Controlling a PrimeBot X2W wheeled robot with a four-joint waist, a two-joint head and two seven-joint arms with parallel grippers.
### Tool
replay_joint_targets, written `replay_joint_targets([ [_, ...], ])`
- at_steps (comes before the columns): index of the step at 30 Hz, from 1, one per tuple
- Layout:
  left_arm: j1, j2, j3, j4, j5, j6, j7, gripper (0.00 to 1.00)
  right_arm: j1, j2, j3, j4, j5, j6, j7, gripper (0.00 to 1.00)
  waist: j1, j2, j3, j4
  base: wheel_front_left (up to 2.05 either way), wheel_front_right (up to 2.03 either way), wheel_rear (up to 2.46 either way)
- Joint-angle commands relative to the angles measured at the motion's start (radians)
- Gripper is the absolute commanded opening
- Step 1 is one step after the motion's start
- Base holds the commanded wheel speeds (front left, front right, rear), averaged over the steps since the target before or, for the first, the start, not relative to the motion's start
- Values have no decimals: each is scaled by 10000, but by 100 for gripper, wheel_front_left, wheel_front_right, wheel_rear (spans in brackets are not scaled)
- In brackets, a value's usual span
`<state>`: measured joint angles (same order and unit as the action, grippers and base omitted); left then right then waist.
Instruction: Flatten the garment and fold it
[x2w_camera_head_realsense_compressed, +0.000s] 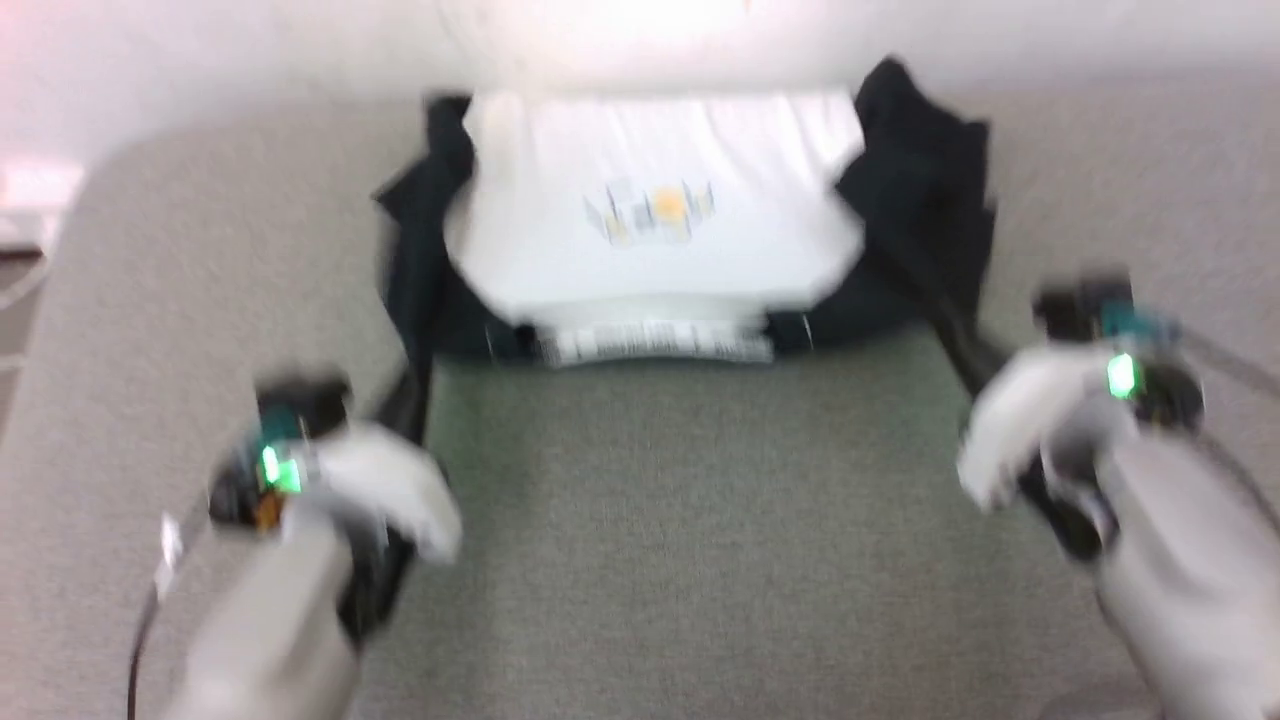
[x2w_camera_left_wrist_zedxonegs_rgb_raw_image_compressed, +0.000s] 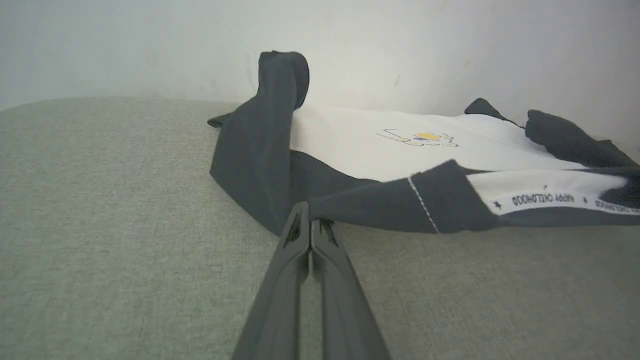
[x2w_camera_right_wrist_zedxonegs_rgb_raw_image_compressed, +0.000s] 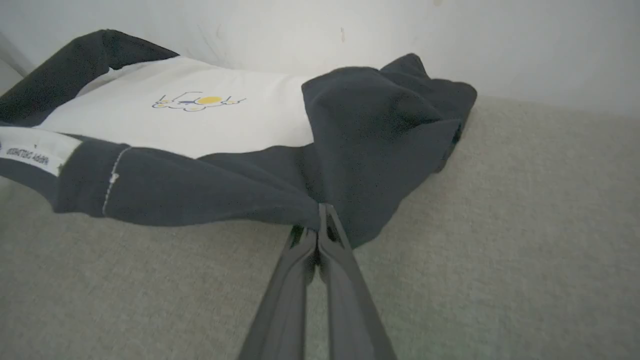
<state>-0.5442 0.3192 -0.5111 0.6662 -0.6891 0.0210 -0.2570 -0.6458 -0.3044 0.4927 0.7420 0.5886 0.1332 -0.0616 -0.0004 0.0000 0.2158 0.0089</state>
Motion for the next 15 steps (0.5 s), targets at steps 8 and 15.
replay_joint_targets([
  [8, 3917, 1171, -88, -3446, -233, 1551, 1006, 0, 4465, -431, -2278, -2955, -724, -25, 1321, 0, 4, 0, -2307, 4, 0, 0, 0],
  [15, 6458, 1773, -165, -5889, -702, 2748, 2074, 0, 8081, 1141, -4710, -6001, -2375, -25, 3171, 0, 4, 0, -2596, 113, 0, 0, 0],
])
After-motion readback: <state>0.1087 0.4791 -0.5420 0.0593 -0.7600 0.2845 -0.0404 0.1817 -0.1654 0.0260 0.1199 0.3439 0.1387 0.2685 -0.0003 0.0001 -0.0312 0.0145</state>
